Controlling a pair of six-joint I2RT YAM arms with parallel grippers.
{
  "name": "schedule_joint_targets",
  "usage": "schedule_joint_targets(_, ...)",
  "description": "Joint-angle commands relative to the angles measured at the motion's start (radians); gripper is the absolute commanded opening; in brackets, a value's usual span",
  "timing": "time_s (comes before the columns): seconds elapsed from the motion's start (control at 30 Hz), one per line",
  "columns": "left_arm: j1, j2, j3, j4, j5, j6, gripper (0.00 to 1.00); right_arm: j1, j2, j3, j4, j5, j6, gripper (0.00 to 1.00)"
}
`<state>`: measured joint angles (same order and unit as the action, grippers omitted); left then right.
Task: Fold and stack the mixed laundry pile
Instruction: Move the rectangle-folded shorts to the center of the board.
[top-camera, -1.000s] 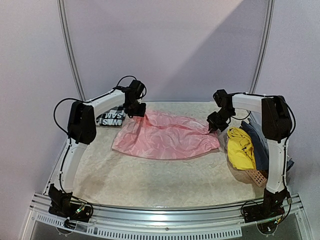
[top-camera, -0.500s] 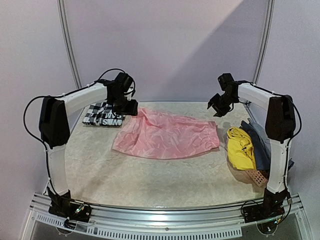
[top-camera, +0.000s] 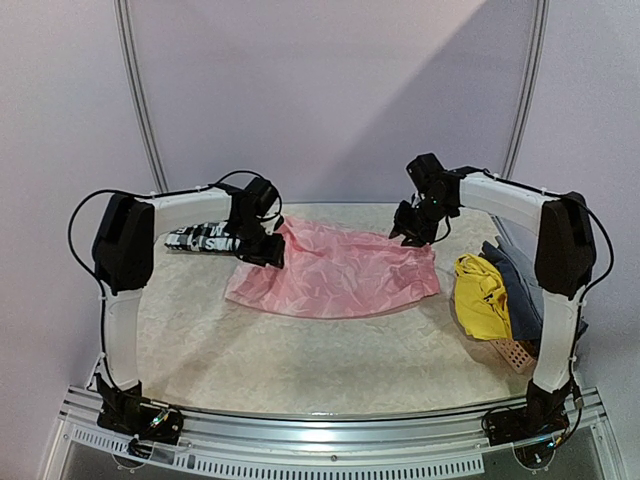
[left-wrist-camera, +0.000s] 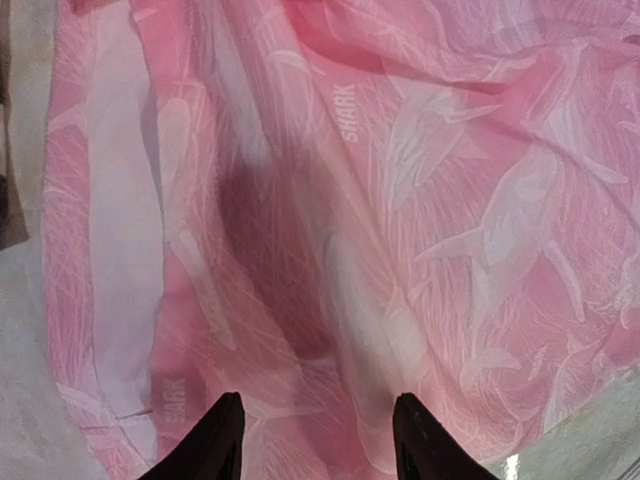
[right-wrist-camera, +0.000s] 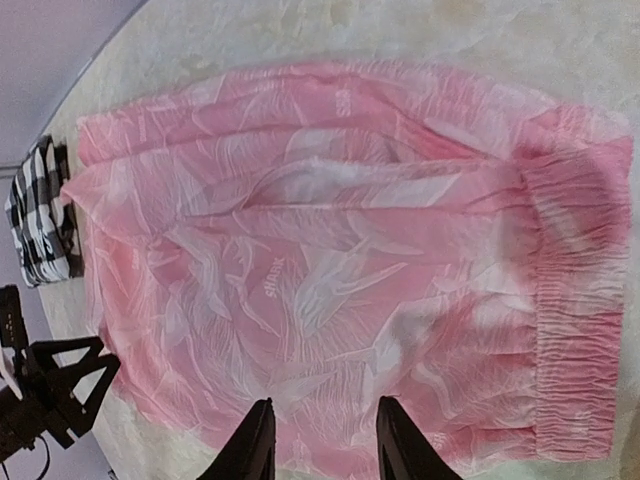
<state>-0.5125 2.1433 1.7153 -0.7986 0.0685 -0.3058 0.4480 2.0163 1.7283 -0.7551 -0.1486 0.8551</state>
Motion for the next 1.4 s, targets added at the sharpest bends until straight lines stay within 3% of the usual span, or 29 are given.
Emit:
schedule_joint_targets(0.0,-0.006,0.089,0.048,-0.021,0.019,0.032,0.51,0.011,0.081,-0.017,-0.029,-0.022,-0.069,0.33)
schedule_joint_targets(0.5,-0.006,0.057,-0.137,0.011,0.004,0.012,0.48,0.018,0.229,-0.045,-0.085,-0.023,-0.121,0.32)
schedule_joint_targets(0.8,-0.044,-0.087,-0.389,0.072,-0.014,-0.046,0.46,0.053,0.192,-0.187,-0.075,-0.040,-0.123,0.32)
schedule_joint_targets(1.1,-0.188,-0.384,-0.787,0.169,-0.064,-0.211,0.45,0.154,0.033,-0.456,-0.031,-0.038,-0.063,0.32)
schedule_joint_targets(1.23,-0.319,-0.560,-0.969,0.162,-0.109,-0.350,0.45,0.220,-0.079,-0.602,0.003,-0.041,-0.009,0.32)
schedule_joint_targets(1.37,-0.463,-0.752,-1.054,0.091,-0.161,-0.501,0.45,0.316,-0.178,-0.668,0.000,-0.051,0.041,0.32)
